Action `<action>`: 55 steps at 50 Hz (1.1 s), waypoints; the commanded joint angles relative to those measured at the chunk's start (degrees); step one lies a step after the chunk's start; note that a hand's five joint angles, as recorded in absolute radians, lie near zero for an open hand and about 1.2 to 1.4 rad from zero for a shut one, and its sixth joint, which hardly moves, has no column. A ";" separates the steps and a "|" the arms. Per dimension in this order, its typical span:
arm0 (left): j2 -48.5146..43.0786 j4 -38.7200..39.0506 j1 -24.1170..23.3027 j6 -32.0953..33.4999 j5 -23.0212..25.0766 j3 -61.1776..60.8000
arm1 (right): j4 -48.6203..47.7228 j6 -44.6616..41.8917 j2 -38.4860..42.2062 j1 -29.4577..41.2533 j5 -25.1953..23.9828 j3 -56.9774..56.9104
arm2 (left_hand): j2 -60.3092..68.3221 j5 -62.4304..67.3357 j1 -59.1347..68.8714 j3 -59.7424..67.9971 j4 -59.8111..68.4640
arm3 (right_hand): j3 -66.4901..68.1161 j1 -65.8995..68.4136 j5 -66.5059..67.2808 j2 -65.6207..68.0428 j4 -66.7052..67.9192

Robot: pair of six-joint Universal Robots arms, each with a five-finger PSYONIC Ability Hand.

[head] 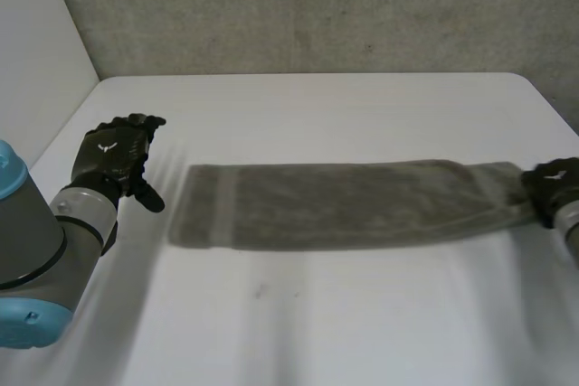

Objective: Fold the towel.

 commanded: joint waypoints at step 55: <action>0.56 0.70 -4.87 -0.01 0.02 3.41 | 1.20 14.10 -7.33 39.22 -3.51 -10.79 | 0.54 -1.63 -0.25 0.49 0.39 | -57.32 -44.03 -55.99 -57.18 -58.31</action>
